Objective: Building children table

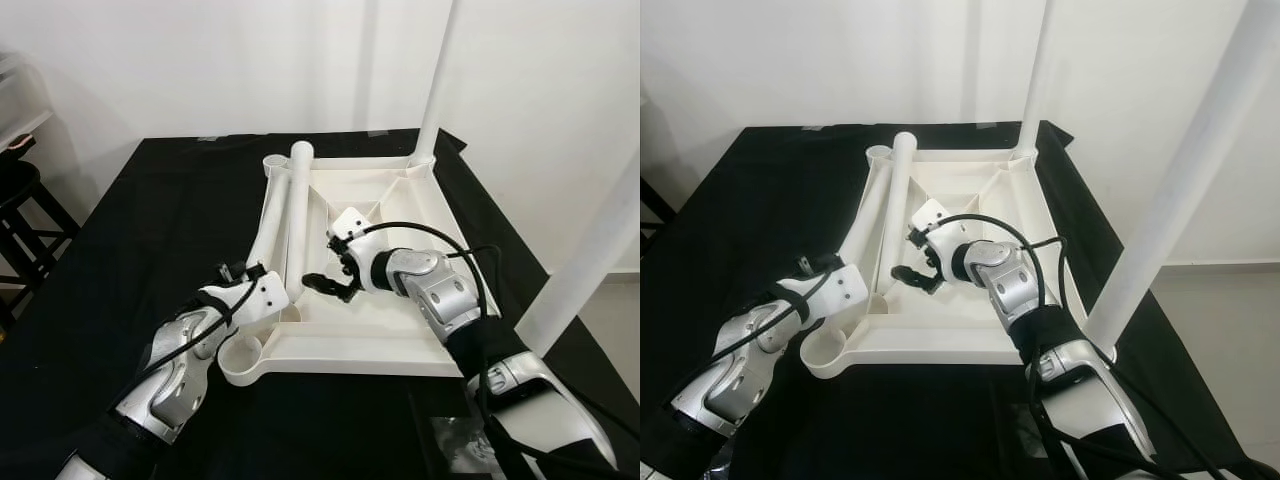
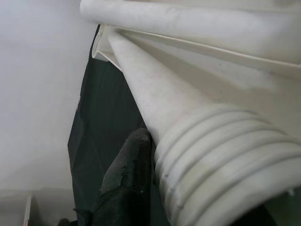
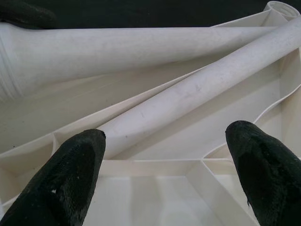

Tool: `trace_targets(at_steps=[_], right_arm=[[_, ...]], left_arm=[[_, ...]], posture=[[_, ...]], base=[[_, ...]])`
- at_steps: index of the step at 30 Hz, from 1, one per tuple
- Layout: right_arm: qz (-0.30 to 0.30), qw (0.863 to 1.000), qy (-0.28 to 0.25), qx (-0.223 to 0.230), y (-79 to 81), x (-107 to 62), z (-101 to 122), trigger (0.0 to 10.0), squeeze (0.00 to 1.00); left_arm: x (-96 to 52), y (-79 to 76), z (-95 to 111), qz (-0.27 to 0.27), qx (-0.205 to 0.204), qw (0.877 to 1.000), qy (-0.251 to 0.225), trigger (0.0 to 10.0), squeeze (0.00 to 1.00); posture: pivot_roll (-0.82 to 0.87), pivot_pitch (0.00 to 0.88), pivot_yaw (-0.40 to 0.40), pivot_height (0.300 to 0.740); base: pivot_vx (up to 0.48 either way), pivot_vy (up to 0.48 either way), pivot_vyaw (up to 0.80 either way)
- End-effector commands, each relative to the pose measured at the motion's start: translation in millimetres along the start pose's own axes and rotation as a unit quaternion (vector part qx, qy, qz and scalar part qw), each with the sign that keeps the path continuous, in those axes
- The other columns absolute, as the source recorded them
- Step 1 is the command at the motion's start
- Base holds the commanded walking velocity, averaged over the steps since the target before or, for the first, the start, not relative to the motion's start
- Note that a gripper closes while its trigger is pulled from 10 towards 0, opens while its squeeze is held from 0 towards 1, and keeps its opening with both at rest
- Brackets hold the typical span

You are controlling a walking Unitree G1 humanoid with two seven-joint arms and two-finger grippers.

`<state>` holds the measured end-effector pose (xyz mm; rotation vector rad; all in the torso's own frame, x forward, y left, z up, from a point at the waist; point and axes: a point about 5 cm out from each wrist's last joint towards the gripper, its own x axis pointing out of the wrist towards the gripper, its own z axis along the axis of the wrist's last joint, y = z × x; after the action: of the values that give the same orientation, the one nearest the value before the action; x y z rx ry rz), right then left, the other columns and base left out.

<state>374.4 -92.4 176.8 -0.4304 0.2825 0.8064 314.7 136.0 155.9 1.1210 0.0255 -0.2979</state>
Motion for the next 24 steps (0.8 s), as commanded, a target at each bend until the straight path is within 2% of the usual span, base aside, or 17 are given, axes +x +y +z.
trace_targets(at_steps=[1,9,11,12,14,15,17,18,20,21,22,24], right_arm=[[-0.004,1.0,-0.01,0.001,-0.2,-0.1,2.7,10.0,0.0],[-0.014,0.999,-0.042,0.013,-4.3,-2.3,10.3,10.0,0.0],[-0.011,0.996,-0.078,0.038,-5.7,-4.3,18.1,10.0,0.0],[-0.01,0.992,-0.107,0.06,-6.9,-6.1,24.3,10.0,0.0],[-0.005,0.985,-0.146,0.093,-9.0,-9.0,32.4,10.0,0.0],[0.0,0.981,-0.163,0.11,-9.7,-10.5,35.9,10.0,0.0],[0.003,0.978,-0.173,0.119,-10.1,-11.4,37.9,10.0,0.0],[0.011,0.972,-0.191,0.139,-10.7,-13.0,41.2,10.0,0.0],[0.038,0.958,-0.223,0.177,-9.8,-16.1,46.5,10.0,0.0],[0.059,0.949,-0.239,0.198,-7.9,-17.7,48.7,10.0,0.0],[0.059,0.949,-0.239,0.198,-7.9,-17.7,48.7,10.0,0.0],[0.097,0.934,-0.259,0.226,-2.6,-19.6,51.4,10.0,0.0]], left_arm=[[-0.2,8.9,-8.8,0.023,-0.004,0.999,0.022,0.0,0.0],[-2.6,27.3,-13.8,0.06,-0.032,0.997,0.02,0.0,0.0],[-5.5,44.1,-15.4,0.088,-0.043,0.995,0.018,0.0,0.0],[-8.0,57.2,-15.7,0.108,-0.069,0.992,0.012,0.0,0.0],[-11.9,74.0,-16.8,0.133,-0.115,0.984,0.005,0.0,0.0],[-13.8,81.2,-18.1,0.145,-0.129,0.981,0.002,0.0,0.0],[-15.0,85.4,-19.0,0.151,-0.135,0.979,0.001,0.0,0.0],[-17.2,93.8,-18.7,0.16,-0.167,0.973,-0.013,0.0,0.0],[-24.1,114.2,-18.6,0.187,-0.245,0.95,-0.05,0.0,0.0],[-27.4,123.4,-17.1,0.192,-0.302,0.93,-0.084,0.0,0.0],[-27.4,123.4,-17.1,0.192,-0.302,0.93,-0.084,0.0,0.0],[-32.7,133.1,-10.4,0.178,-0.404,0.883,-0.16,0.0,0.0]], posture=[[-0.02,0.04,0.037,0.74],[-0.02,0.036,0.034,0.74],[-0.02,0.038,0.033,0.74],[-0.02,0.039,0.032,0.74],[-0.02,0.04,0.03,0.74],[-0.02,0.04,0.03,0.74],[-0.02,0.04,0.03,0.74],[-0.02,0.04,0.03,0.74],[-0.02,0.04,0.03,0.74],[-0.01,0.041,0.026,0.74],[-0.01,0.041,0.026,0.74],[-0.01,0.041,0.026,0.74]], base=[[0.0,0.0,0.0],[0.0,0.0,0.0],[0.0,0.0,0.0],[0.0,0.0,0.0],[0.0,0.0,0.0],[0.0,0.0,0.0],[0.0,0.0,0.0],[0.0,0.0,0.0],[0.0,0.0,0.0],[0.0,0.0,0.0],[0.0,0.0,0.0],[0.0,0.0,0.0]])
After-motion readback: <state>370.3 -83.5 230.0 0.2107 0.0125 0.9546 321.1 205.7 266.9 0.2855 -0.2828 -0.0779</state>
